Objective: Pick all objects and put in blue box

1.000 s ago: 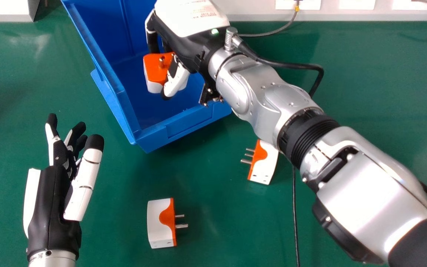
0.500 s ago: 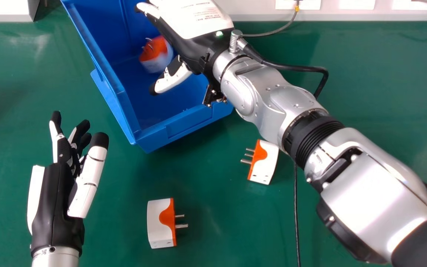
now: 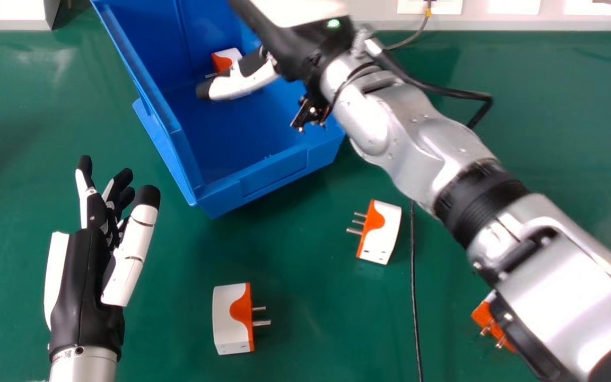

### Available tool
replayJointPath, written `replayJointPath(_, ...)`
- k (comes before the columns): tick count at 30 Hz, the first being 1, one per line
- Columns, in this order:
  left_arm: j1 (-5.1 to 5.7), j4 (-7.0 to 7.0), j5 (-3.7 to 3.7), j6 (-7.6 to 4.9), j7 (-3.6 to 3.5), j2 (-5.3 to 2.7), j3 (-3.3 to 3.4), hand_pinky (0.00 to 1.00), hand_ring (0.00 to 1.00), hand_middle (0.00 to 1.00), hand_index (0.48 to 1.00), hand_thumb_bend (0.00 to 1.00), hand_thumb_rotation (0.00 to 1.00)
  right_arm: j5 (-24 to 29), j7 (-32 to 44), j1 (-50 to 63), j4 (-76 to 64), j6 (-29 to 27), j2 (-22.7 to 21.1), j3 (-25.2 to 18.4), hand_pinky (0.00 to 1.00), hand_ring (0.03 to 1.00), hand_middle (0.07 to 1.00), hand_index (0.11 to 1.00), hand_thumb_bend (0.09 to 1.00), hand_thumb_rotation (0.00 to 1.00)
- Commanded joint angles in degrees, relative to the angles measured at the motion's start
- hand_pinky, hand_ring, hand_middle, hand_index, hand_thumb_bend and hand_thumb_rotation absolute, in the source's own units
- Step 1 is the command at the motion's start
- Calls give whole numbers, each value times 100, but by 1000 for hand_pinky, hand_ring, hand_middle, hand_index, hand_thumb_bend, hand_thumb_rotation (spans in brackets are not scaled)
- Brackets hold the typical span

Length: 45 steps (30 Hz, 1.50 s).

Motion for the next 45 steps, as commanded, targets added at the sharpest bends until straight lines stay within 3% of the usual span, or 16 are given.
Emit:
replayJointPath(1, -102, 4, 9, -20, 7, 53, 40, 885, 941, 948, 965, 581, 801, 76, -30, 333, -831, 0, -263, -203, 838, 971, 1000, 964, 517, 418)
replayJointPath(12, -279, 209, -29, -17, -49, 202, 164, 887, 939, 952, 966, 588, 806, 42, 4, 2611, -3886, 98, -1018, -815, 843, 975, 1000, 966, 477, 463)
replayJointPath(20, -276, 180, 5, -8, -69, 231, 184, 890, 939, 951, 966, 589, 809, -262, 167, 4117, -5195, 383, -1418, -1047, 818, 974, 1000, 960, 454, 508)
replayJointPath(33, -271, 180, 4, -30, -68, 251, 195, 889, 940, 950, 964, 559, 801, -155, 245, 5659, -5756, 431, -1578, -1412, 813, 947, 994, 947, 457, 476)
replayJointPath(45, -326, 207, -13, -14, -36, 243, 214, 888, 940, 950, 964, 549, 802, -242, 593, 6038, -5440, 635, -1641, -1353, 848, 951, 996, 959, 453, 475)
